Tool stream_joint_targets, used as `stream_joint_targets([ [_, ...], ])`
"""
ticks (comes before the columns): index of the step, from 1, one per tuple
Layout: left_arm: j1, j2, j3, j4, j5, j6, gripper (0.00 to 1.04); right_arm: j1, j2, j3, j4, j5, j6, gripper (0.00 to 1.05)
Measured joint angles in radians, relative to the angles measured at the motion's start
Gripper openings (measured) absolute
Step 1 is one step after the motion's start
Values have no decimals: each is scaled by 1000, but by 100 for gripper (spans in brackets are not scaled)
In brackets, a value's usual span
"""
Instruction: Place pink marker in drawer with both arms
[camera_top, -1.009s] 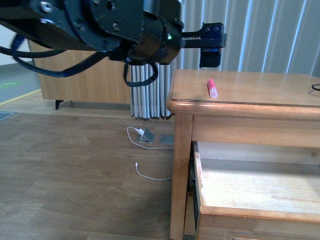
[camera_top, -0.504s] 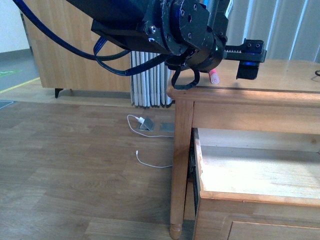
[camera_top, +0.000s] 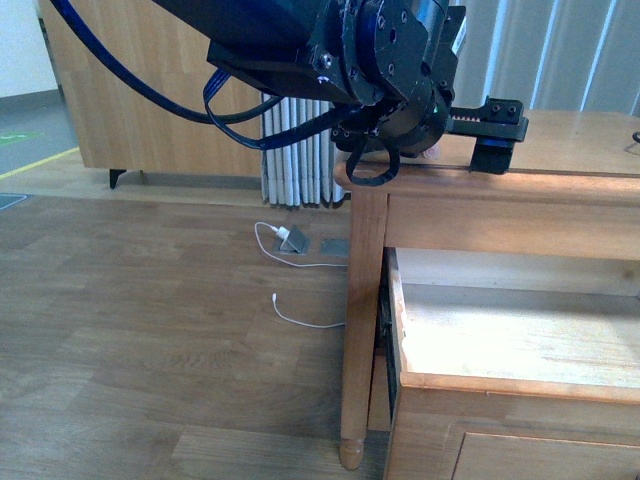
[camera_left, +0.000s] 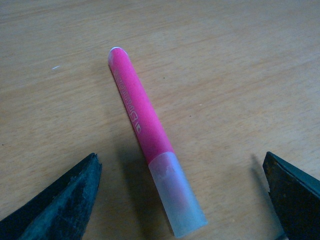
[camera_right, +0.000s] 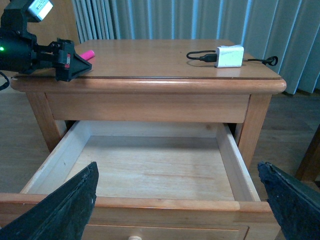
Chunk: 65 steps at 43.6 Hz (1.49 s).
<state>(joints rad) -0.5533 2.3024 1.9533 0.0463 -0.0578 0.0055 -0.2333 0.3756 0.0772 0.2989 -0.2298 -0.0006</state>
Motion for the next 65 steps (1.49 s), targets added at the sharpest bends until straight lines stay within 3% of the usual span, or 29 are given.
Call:
stream_joint_targets([
  [6, 0, 0, 13, -42, -19, 22, 97, 0, 0, 0, 0, 0, 0, 96],
  [30, 14, -2, 21, -77, -46, 54, 16, 0, 0, 0, 0, 0, 0, 96],
  [38, 23, -15, -3, -53, -36, 53, 15, 0, 0, 0, 0, 0, 0, 96],
  [47, 49, -98, -162, 77, 23, 47, 14, 0, 0, 0, 0, 0, 0, 96],
  [55, 87, -273, -388, 199, 144, 93, 14, 0, 0, 0, 0, 0, 0, 96],
  [65, 109, -466, -573, 203, 369, 179, 14, 0, 0, 0, 0, 0, 0, 96],
])
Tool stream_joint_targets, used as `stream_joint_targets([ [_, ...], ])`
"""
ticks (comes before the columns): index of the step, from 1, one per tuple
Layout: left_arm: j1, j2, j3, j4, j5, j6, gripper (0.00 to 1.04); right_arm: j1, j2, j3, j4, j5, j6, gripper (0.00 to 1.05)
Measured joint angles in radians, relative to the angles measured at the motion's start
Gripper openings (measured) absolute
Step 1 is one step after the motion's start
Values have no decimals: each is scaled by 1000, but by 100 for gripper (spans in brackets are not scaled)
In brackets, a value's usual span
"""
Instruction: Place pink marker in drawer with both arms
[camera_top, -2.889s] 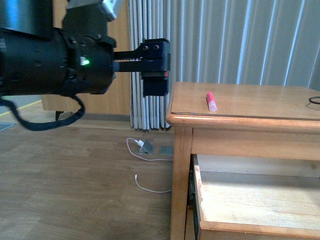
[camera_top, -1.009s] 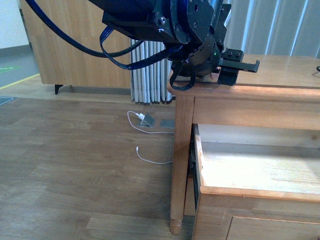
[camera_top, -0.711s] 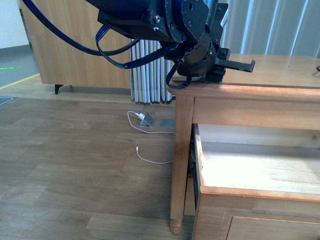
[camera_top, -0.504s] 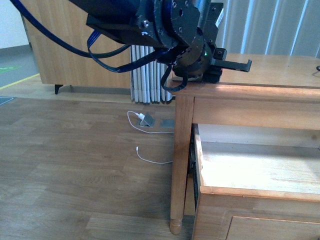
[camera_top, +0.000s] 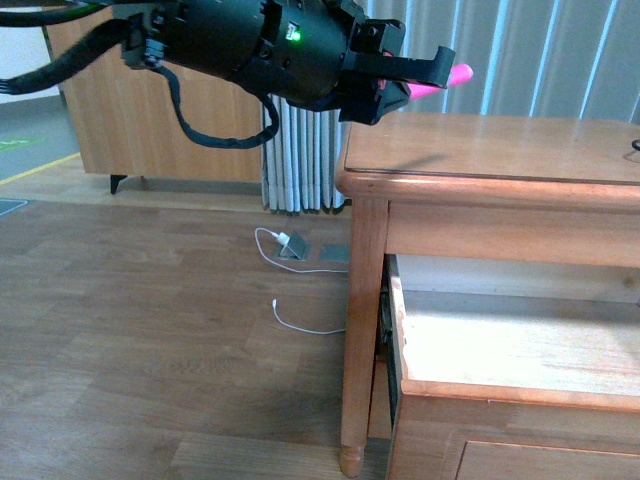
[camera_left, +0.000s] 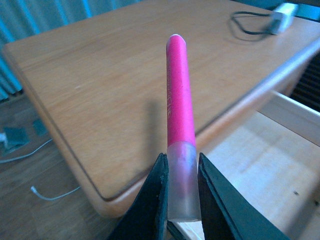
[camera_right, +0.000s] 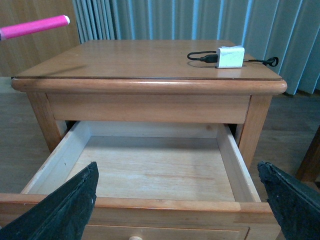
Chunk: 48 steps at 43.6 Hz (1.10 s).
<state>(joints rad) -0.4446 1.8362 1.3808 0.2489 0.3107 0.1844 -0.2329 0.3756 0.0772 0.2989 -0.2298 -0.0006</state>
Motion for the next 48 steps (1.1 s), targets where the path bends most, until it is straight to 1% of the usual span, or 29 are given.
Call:
stream_joint_targets([
  [5, -1, -57, -66, -25, 90, 88, 14, 0, 0, 0, 0, 0, 0, 96],
  [11, -10, -77, -126, -49, 156, 185, 14, 0, 0, 0, 0, 0, 0, 96],
  [17, -24, -48, -142, -57, 117, 235, 14, 0, 0, 0, 0, 0, 0, 96],
  [26, -58, 72, -127, -34, 82, 234, 14, 0, 0, 0, 0, 0, 0, 96],
  [33, -80, 173, -67, -41, 58, 232, 14, 0, 0, 0, 0, 0, 0, 96],
  [48, -96, 288, 49, -88, 14, 233, 14, 0, 0, 0, 0, 0, 0, 96],
])
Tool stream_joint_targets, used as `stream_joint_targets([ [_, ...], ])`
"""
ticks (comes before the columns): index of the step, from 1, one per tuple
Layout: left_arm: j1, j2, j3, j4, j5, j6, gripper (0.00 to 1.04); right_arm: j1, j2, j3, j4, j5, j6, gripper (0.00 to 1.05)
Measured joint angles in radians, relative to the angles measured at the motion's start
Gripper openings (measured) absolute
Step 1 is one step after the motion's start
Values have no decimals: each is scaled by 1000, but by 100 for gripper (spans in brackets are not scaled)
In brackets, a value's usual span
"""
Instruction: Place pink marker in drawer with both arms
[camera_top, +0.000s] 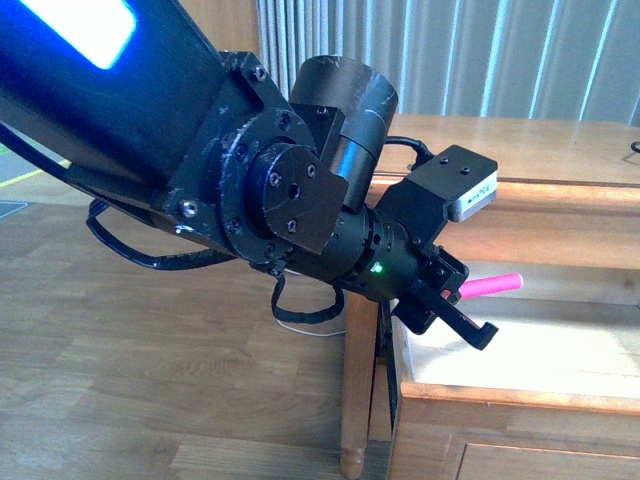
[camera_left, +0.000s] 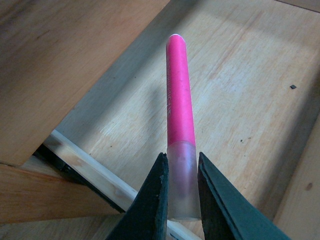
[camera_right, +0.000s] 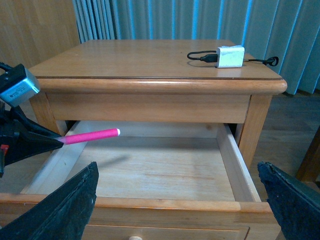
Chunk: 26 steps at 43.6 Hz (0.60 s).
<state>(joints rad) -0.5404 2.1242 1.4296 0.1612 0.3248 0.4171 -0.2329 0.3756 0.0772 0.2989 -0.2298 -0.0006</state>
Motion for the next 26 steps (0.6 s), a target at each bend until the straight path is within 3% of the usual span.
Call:
stream_joint_targets([
  [10, -8, 62, 51, -10, -15, -5, 15, 0, 0, 0, 0, 0, 0, 96],
  [26, -14, 59, 38, 61, -2, -31, 65, 0, 0, 0, 0, 0, 0, 96],
])
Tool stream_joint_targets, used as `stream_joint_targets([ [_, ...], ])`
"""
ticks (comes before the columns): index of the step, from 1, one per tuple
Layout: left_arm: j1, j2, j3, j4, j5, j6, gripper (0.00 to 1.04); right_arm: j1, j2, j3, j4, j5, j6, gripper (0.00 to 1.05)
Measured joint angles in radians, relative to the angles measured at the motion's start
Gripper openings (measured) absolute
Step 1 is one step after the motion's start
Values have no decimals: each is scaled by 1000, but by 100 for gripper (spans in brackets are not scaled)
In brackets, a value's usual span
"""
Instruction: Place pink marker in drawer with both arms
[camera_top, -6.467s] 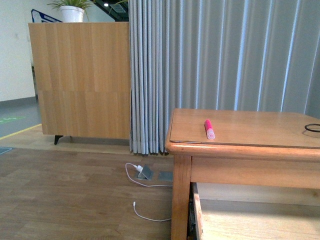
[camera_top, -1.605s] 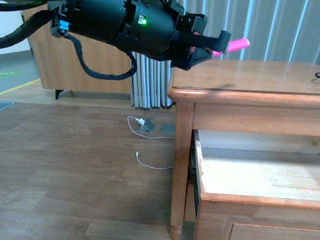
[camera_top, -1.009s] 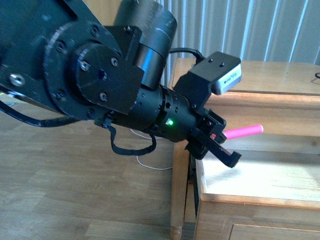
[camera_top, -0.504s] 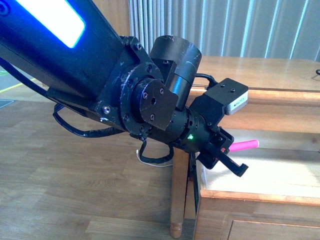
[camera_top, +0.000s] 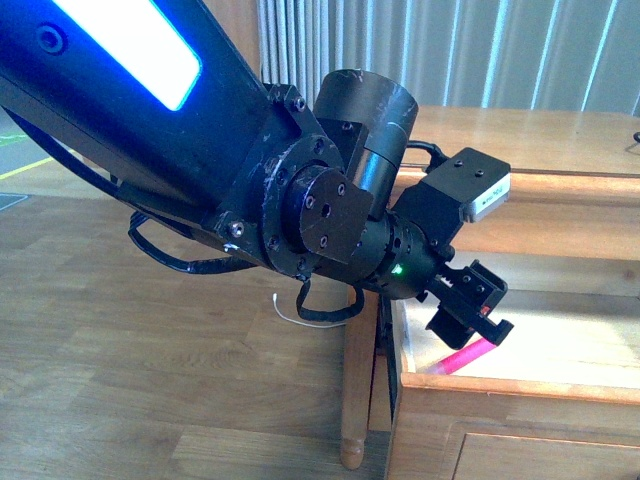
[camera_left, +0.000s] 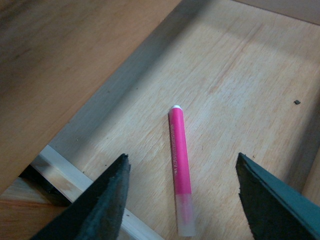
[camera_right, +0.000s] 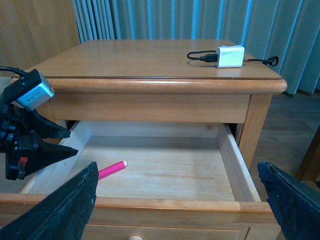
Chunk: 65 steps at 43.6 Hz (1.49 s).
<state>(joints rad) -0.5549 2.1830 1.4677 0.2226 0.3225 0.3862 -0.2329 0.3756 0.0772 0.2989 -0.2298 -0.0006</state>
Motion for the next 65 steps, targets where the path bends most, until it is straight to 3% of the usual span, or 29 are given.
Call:
stream_joint_targets([
  [10, 14, -117, -118, 83, -64, -80, 100, 0, 0, 0, 0, 0, 0, 96],
  [22, 77, -337, -310, 173, -195, -183, 99, 0, 0, 0, 0, 0, 0, 96],
  [33, 175, -737, -658, 286, -273, -231, 99, 0, 0, 0, 0, 0, 0, 96],
  [41, 267, -1107, -896, 200, -315, -264, 99, 0, 0, 0, 0, 0, 0, 96],
  [48, 314, -1384, -1078, 108, -415, -338, 99, 0, 0, 0, 0, 0, 0, 96],
  [53, 371, -1616, -1201, -50, -448, -391, 99, 0, 0, 0, 0, 0, 0, 96],
  [60, 567, -1927, -1284, -305, -336, -472, 99, 0, 0, 0, 0, 0, 0, 96],
  [65, 718, -2034, -1334, -366, -229, -529, 99, 0, 0, 0, 0, 0, 0, 96],
])
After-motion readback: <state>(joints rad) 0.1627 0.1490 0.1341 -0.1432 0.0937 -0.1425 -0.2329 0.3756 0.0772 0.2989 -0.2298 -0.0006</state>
